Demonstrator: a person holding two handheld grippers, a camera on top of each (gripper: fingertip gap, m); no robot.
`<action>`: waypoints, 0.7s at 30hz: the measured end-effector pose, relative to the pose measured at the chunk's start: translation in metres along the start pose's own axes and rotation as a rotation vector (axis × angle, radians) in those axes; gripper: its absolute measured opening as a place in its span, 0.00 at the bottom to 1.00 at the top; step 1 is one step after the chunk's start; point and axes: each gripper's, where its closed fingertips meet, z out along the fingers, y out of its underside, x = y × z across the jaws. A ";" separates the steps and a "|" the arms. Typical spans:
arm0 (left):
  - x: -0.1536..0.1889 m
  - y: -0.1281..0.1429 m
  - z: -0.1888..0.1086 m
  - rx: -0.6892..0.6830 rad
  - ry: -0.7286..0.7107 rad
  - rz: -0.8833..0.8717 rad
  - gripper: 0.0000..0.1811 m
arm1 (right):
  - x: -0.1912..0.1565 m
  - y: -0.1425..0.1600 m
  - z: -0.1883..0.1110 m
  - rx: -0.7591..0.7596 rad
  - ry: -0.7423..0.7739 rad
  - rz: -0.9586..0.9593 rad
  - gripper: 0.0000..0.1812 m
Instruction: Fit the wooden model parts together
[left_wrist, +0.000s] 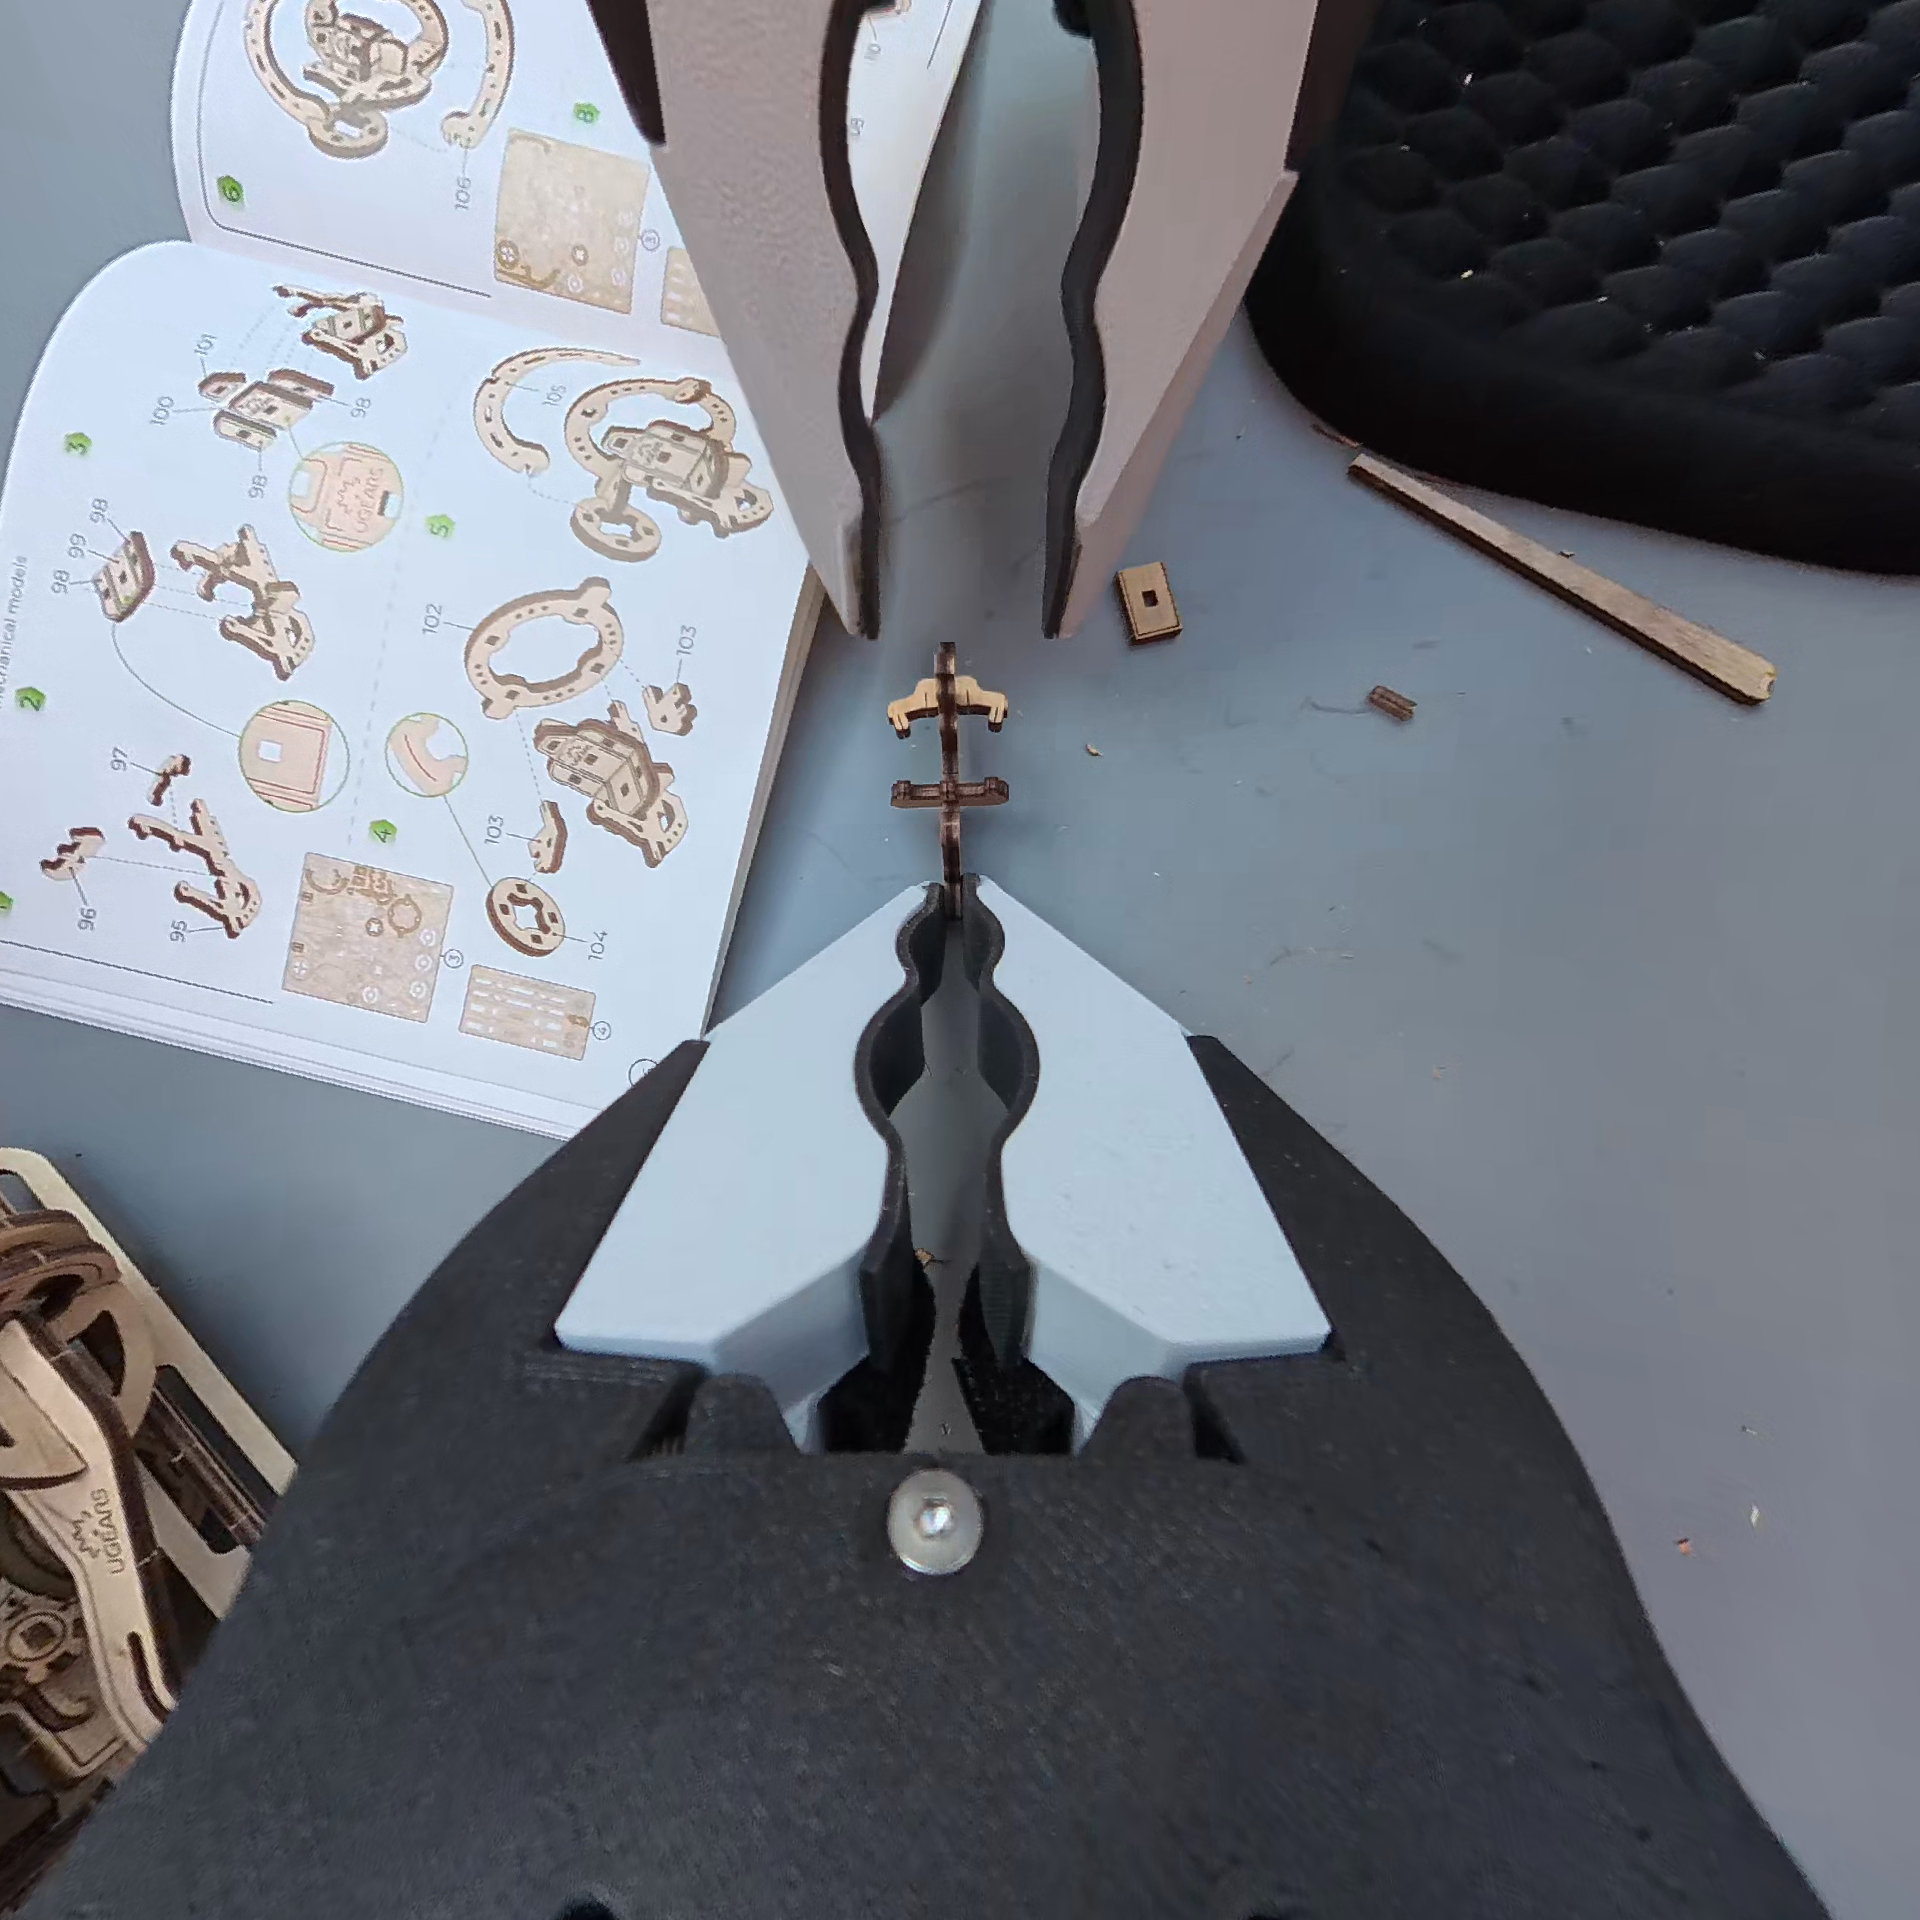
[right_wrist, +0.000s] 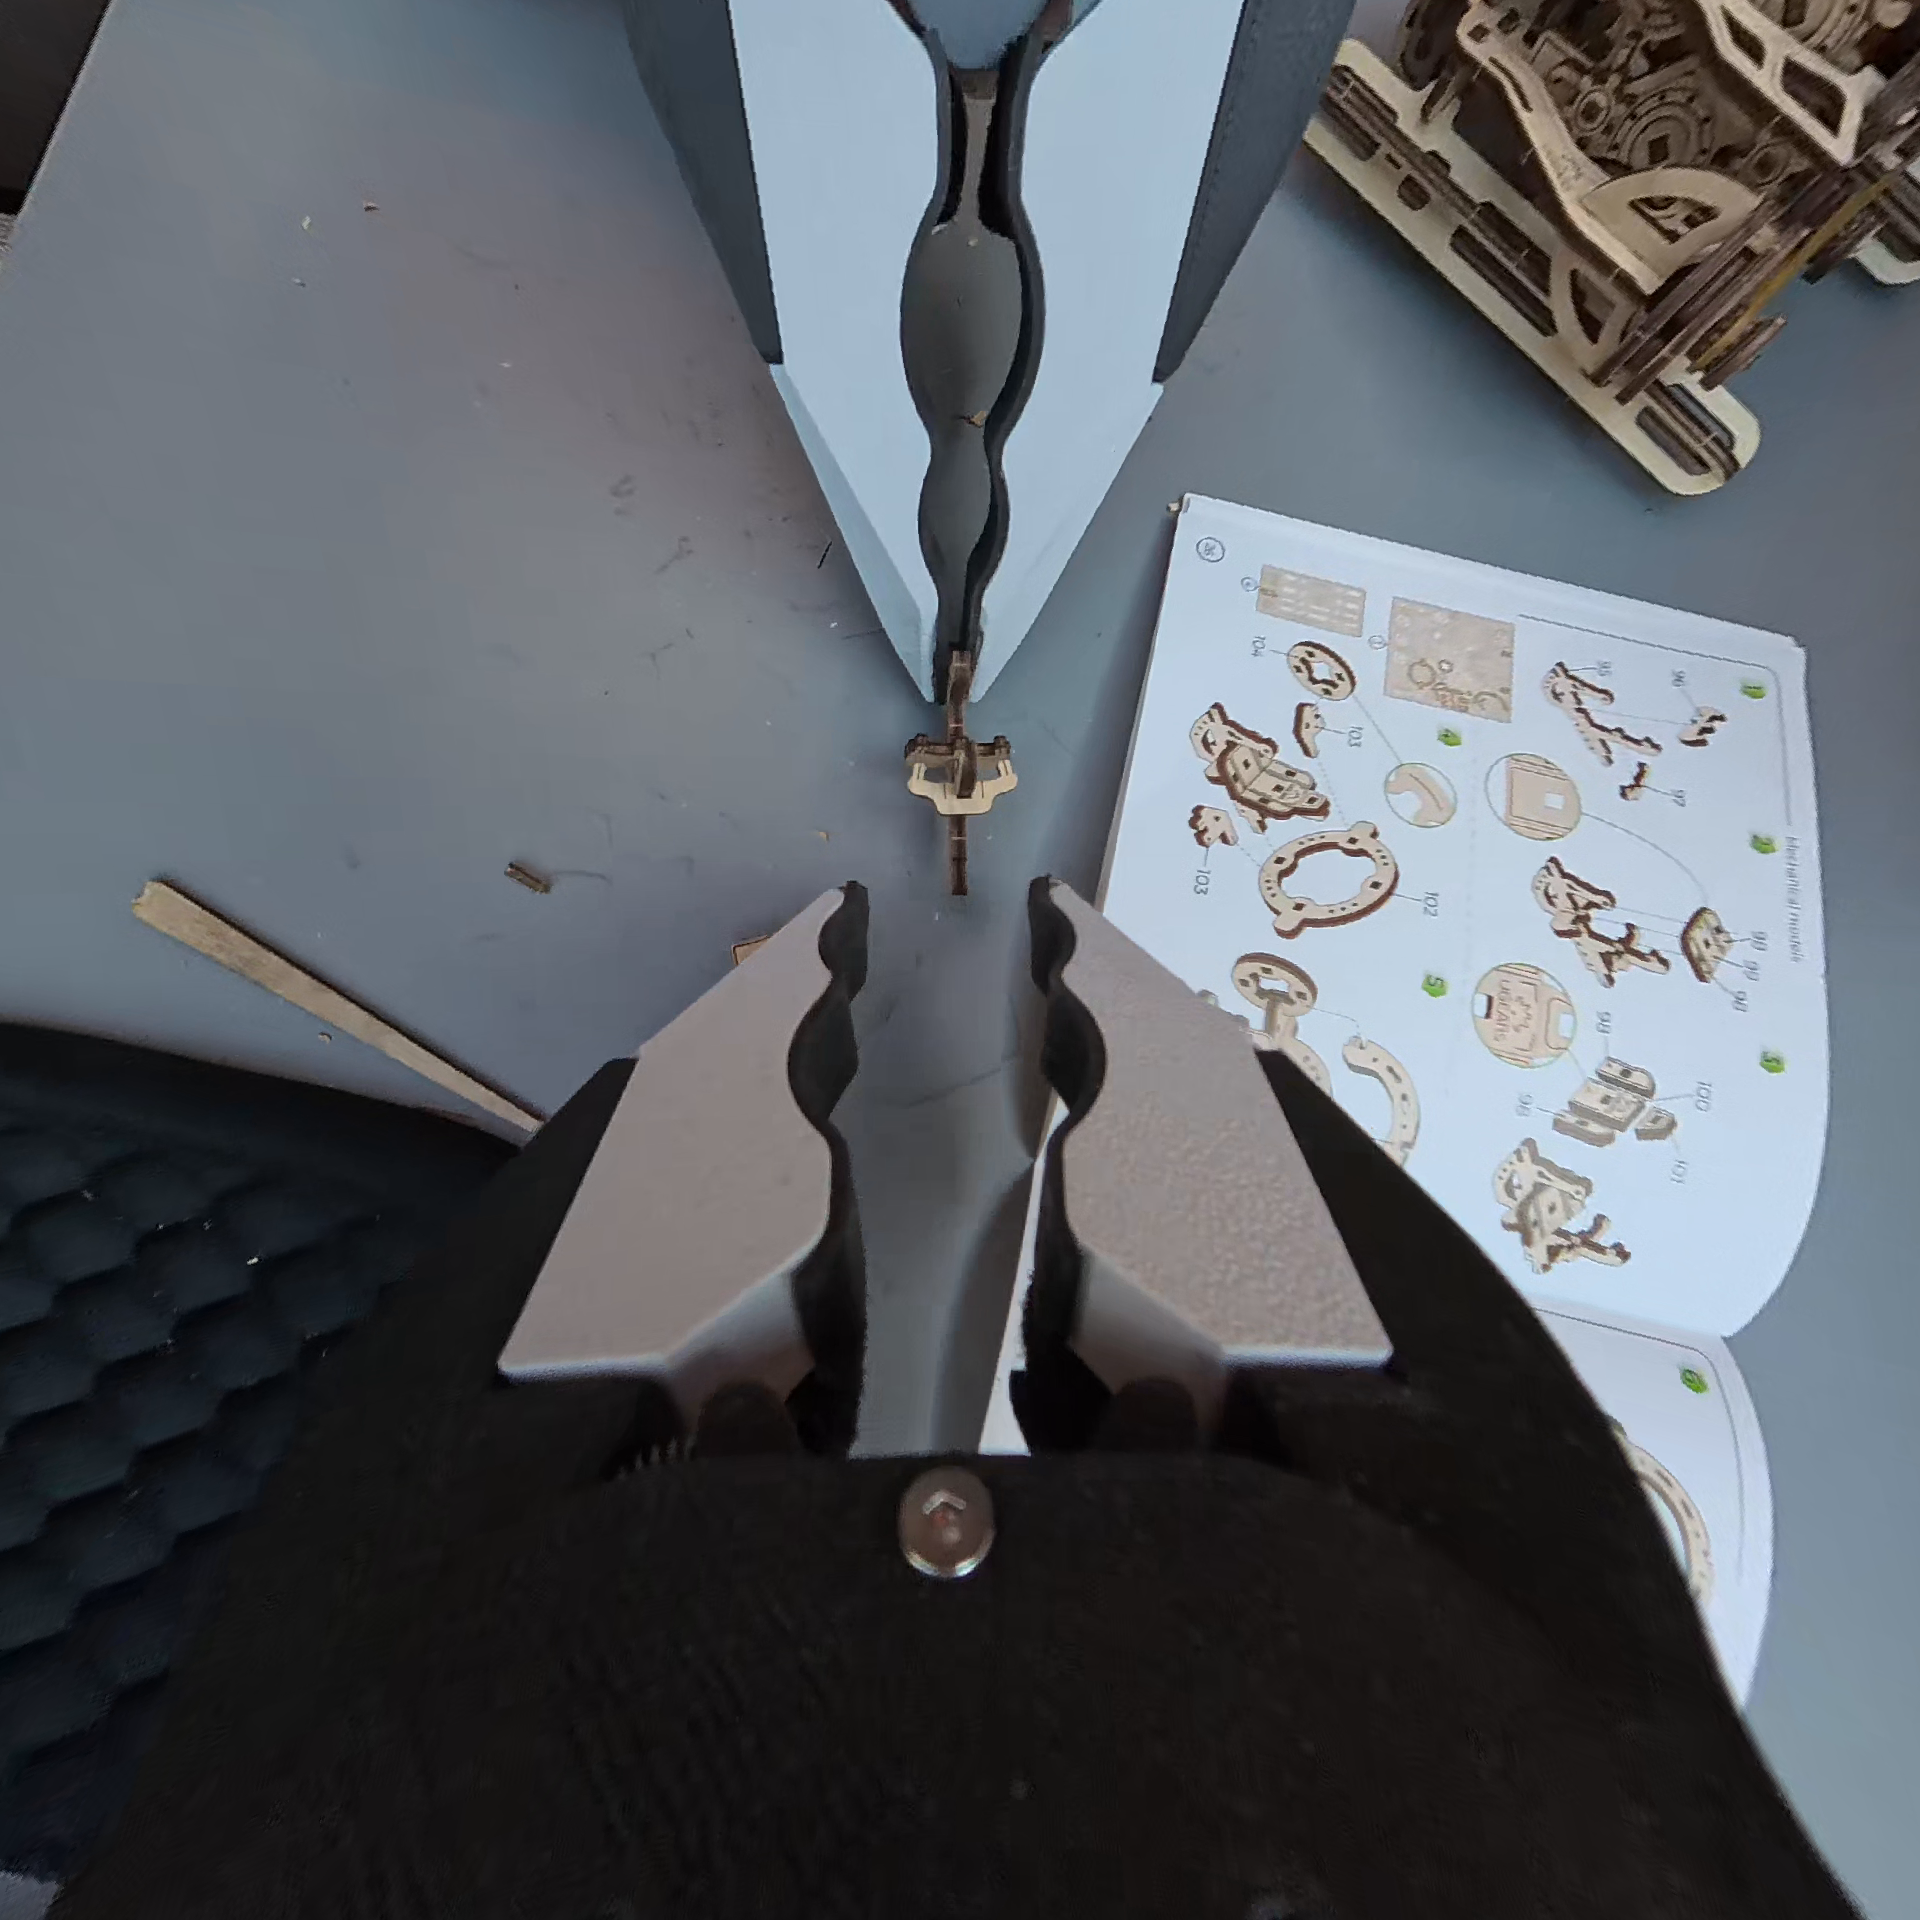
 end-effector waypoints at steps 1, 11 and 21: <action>0.000 0.000 0.000 0.001 0.000 -0.002 0.00 | 0.000 0.001 0.002 0.002 -0.004 -0.001 0.15; 0.002 -0.001 0.000 0.006 0.014 -0.003 0.00 | 0.001 0.001 0.012 0.010 0.004 -0.011 0.07; 0.000 -0.001 0.002 0.049 0.069 -0.059 0.01 | 0.000 0.005 0.014 0.002 -0.006 -0.012 0.01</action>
